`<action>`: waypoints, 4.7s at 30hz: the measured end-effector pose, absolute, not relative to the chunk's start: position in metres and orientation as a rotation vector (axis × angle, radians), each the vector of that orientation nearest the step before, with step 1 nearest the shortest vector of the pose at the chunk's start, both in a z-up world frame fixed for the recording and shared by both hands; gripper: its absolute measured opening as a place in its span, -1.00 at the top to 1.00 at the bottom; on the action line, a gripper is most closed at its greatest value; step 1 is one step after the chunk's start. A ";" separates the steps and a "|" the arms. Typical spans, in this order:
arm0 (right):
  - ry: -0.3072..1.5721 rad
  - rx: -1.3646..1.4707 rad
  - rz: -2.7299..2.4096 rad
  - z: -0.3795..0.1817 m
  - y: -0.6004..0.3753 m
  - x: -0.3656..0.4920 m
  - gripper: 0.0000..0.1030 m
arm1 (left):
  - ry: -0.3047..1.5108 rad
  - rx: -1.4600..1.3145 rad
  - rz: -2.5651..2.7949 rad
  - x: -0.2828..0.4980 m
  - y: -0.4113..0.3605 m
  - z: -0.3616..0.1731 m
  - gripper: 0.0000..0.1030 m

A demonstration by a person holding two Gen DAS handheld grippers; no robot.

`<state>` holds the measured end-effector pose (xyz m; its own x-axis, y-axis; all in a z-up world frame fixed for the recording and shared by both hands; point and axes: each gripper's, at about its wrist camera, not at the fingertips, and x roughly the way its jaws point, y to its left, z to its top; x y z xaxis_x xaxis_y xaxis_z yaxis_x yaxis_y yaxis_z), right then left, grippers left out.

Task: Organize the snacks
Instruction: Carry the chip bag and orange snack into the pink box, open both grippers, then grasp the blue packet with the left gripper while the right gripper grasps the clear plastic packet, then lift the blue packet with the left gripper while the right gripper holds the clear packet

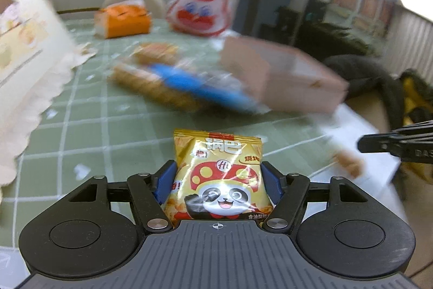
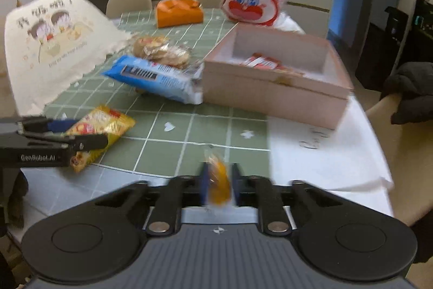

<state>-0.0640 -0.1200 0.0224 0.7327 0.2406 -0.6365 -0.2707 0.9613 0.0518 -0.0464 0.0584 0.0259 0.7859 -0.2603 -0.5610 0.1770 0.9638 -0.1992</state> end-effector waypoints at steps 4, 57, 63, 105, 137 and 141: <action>0.623 0.019 0.295 0.054 -0.148 -0.064 0.87 | 0.480 -0.129 -0.329 -0.040 0.042 0.081 -0.40; 0.719 -0.058 0.317 0.013 -0.137 0.038 -0.12 | 0.771 -0.160 -0.288 0.197 0.037 0.052 -0.30; 0.776 -0.058 0.326 -0.002 -0.116 0.037 -0.13 | 0.832 0.010 -0.247 0.190 0.031 0.028 0.08; 0.760 -0.237 0.467 0.003 -0.028 -0.033 -0.68 | 0.851 -0.229 -0.465 -0.030 0.118 0.017 0.43; 0.717 0.017 0.142 -0.011 -0.136 -0.029 -0.43 | 0.739 0.362 -0.534 -0.062 -0.026 0.017 0.33; 0.657 0.054 0.107 -0.029 -0.140 -0.038 -0.55 | 0.719 0.319 -0.411 -0.047 -0.026 0.015 0.33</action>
<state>-0.0378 -0.1395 -0.0292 0.7866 0.1166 -0.6064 -0.0823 0.9930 0.0842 -0.0469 -0.0258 0.0150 0.6792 -0.2513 -0.6896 0.4662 0.8734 0.1409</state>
